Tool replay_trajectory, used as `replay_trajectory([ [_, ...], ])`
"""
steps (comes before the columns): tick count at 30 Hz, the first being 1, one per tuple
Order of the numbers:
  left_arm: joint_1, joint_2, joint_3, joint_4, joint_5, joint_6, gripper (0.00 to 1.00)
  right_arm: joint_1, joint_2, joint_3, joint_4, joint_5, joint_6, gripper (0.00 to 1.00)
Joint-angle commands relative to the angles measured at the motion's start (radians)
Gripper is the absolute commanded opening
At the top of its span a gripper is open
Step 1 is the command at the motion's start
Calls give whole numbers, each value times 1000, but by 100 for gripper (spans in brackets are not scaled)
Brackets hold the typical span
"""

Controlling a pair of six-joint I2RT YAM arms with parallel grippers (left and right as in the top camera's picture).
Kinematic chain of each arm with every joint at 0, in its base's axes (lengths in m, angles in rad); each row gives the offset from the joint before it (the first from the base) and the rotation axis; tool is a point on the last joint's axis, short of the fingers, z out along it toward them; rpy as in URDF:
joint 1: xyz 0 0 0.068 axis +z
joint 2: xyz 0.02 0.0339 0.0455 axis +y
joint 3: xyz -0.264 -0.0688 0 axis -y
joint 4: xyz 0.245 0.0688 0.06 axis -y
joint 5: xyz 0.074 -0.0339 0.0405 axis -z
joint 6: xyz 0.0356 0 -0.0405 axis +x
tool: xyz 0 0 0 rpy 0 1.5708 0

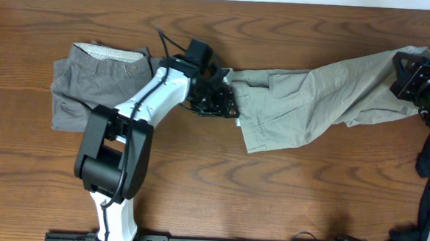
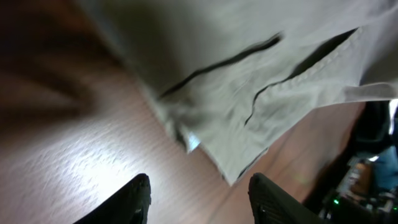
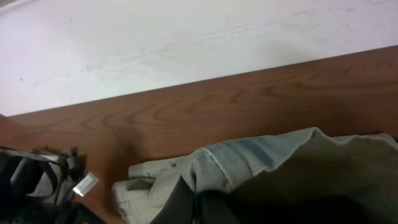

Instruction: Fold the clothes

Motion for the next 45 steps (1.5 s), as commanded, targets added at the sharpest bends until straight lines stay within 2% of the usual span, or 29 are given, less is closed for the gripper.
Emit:
replay_trajectory([
  [1,-37,15,3,26,-61,5,54,-9,2,5,-1,0,-19,1],
  [12,-56,15,3,19,-151,-3,54,-9,2,5,-1,0,-19,1],
  [23,-56,84,3,71,-96,-47,54,-9,2,6,-1,0,-19,1],
  [35,-58,56,15,101,-89,-47,54,-9,7,6,0,2,-31,2],
  [43,-71,39,23,122,-55,-47,32,-9,13,5,-1,4,-31,1],
  [45,-76,39,23,130,-34,-47,30,-9,14,5,-1,4,-31,1],
])
